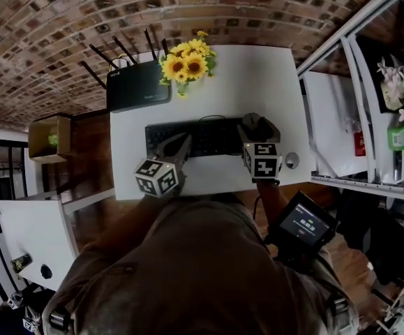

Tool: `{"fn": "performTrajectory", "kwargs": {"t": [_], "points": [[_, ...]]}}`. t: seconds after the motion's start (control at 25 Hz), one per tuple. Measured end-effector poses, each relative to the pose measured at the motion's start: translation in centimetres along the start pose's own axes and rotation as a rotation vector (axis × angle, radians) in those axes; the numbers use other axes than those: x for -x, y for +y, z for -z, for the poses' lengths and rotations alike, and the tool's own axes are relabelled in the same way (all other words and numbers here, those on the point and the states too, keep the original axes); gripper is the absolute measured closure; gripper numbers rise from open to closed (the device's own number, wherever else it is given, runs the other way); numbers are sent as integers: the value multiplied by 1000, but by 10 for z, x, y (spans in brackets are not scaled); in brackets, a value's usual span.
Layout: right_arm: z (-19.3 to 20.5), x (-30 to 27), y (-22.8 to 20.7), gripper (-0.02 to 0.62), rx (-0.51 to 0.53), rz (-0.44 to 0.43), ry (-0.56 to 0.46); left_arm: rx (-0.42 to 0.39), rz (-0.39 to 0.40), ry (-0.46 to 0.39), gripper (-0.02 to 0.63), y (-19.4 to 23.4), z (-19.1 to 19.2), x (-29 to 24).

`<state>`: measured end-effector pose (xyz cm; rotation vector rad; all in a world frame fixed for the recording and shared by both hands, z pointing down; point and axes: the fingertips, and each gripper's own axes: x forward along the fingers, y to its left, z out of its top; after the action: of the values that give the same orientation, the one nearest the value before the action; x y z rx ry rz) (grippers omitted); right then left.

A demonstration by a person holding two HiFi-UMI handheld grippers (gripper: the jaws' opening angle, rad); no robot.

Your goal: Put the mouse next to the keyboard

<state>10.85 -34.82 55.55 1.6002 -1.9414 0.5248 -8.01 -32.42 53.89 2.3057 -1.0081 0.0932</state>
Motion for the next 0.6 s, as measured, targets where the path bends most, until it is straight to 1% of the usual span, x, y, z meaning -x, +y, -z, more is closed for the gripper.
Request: {"fn": "performTrajectory", "kwargs": {"t": [0.16, 0.28, 0.48, 0.6], "points": [[11, 17, -42, 291, -41, 44, -9, -21, 24, 3, 604, -26, 2, -21], [23, 25, -71, 291, -66, 71, -7, -29, 28, 2, 604, -42, 5, -31], [36, 28, -107, 291, -91, 87, -1, -34, 14, -1, 604, -62, 11, -42], [47, 23, -121, 291, -103, 80, 12, -35, -7, -2, 604, -69, 16, -45]]}}
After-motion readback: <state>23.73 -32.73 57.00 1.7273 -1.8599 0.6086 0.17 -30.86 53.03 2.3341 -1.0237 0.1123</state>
